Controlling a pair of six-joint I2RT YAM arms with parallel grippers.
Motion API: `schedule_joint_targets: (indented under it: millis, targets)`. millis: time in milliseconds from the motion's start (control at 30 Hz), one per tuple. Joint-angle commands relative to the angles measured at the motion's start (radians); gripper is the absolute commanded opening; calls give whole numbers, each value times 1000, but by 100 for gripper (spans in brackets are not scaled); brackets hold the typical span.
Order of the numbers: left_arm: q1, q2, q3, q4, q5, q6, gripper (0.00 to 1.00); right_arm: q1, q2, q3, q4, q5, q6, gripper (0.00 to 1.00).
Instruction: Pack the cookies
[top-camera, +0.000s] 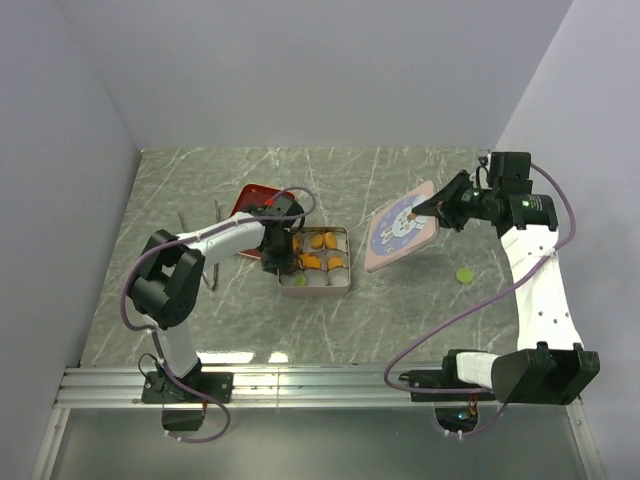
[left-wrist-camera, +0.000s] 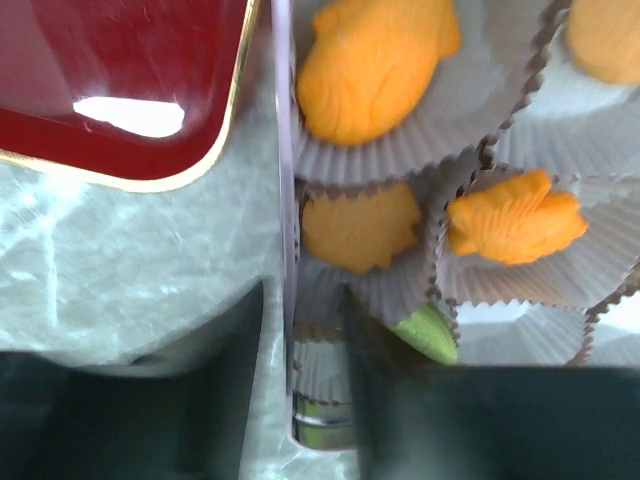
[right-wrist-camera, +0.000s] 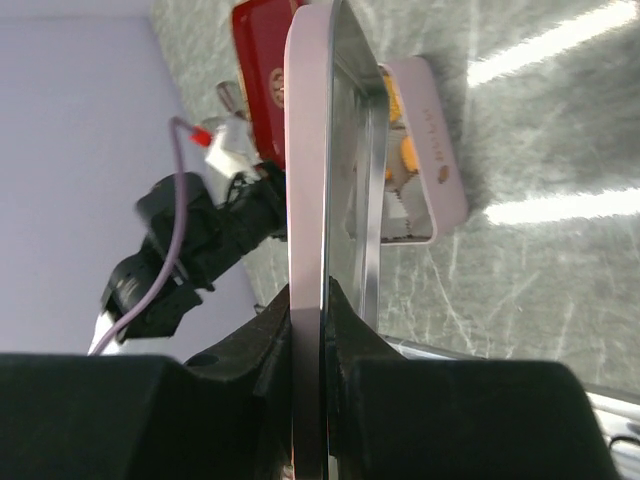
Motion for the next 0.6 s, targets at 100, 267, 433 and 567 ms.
schedule_joint_targets:
  millis: [100,267,433,567]
  targets:
    - [-1,-99,37,-29,48,-59,64,34,-82,-75,205,-113,8,0]
    - [38,-271,32,-11,34,1,99,82,-184,-352,571,-136,155,0]
    - [110,-528,-106,136,56,38,99,168,-266,-591,1013,-83,337,0]
    - [208,-686,-254,279,222,40,99,278,-202,-625,1153,-9,341,0]
